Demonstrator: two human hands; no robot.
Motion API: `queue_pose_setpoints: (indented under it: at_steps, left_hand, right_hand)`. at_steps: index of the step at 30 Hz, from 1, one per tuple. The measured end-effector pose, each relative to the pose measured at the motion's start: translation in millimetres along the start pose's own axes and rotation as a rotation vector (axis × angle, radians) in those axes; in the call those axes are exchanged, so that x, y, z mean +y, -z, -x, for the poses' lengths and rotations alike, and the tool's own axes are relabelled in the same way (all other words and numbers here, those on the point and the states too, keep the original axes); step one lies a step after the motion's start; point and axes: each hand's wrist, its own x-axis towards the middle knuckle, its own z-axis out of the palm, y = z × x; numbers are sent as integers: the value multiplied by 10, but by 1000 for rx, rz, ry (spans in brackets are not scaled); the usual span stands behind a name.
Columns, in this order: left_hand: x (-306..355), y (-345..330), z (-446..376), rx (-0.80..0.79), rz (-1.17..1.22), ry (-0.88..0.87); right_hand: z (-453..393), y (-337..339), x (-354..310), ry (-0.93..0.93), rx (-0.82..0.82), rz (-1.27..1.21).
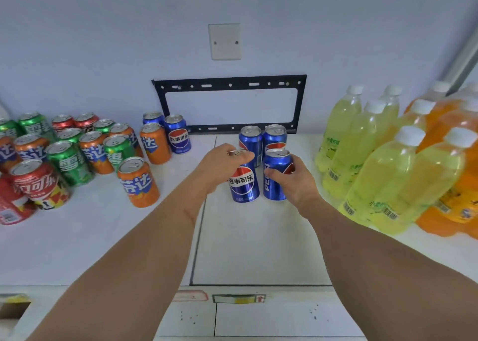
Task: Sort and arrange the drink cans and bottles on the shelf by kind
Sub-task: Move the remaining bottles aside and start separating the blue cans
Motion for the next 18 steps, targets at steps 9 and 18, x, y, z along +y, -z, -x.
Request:
queue_pose_setpoints:
  at_steps: [9,18]
  left_hand:
    - [67,-191,-94,2,-82,-6]
    - [96,-274,-7,21,-146,-123]
  right_hand:
    - [-146,117,113,16,23,-62]
    - [-23,115,289,-142,55,338]
